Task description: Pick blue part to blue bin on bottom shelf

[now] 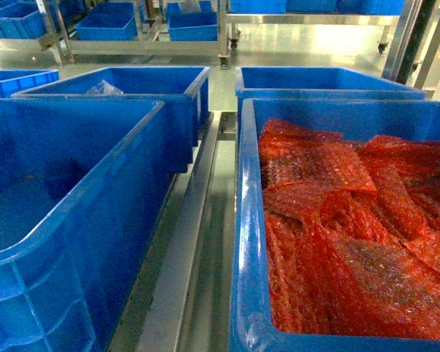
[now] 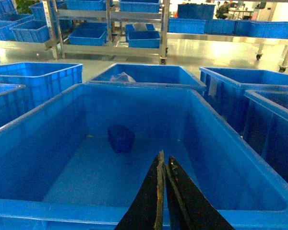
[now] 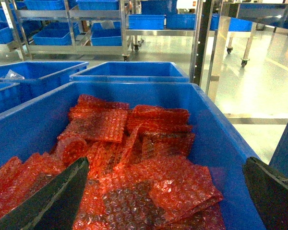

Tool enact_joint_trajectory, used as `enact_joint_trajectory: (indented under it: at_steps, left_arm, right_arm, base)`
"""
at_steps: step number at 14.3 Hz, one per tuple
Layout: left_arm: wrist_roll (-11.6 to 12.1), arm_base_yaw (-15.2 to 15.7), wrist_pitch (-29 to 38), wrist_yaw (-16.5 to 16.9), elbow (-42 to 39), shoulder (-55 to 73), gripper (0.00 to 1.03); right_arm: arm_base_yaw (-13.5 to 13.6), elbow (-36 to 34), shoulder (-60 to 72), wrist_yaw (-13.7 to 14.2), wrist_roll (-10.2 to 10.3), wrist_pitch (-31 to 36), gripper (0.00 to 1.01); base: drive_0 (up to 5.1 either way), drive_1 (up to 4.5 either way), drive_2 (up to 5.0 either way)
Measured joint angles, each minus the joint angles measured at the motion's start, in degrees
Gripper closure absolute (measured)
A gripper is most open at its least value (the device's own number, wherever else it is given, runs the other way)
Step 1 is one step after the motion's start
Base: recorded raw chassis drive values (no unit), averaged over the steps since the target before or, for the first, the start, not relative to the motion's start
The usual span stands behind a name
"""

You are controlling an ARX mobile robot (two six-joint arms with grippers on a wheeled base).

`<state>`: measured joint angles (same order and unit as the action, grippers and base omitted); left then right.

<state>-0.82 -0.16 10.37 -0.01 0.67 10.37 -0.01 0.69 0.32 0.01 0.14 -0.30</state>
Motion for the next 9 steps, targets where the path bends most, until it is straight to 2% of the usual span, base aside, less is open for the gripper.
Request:
enact_joint_trajectory:
  at_steps: [3, 4, 6, 9]
  left_arm:
    - [0.0, 0.0, -0.5, 0.0, 0.0, -0.6, 1.01]
    - [0.0, 0.0, -2.2, 0.0, 0.0, -1.6, 1.01]
    - [0.0, 0.0, -10.1, 0.2, 0.0, -6.9, 1.01]
    - [0.1, 0.0, -9.6, 0.2, 0.0, -9.8, 1.01]
  right_arm:
    - [0.0, 0.0, 0.0, 0.0, 0.0, 0.0, 0.03]
    - [0.0, 0.0, 0.0, 0.0, 0.0, 0.0, 0.03]
    - [0.0, 0.0, 0.0, 0.0, 0.0, 0.0, 0.03]
    - [0.0, 0.0, 0.0, 0.0, 0.0, 0.0, 0.03]
  base:
    - [0.0, 0.0, 0.0]
    - [0.0, 0.0, 0.0]
    - [0.0, 0.0, 0.0]
    - [0.0, 0.0, 0.0]
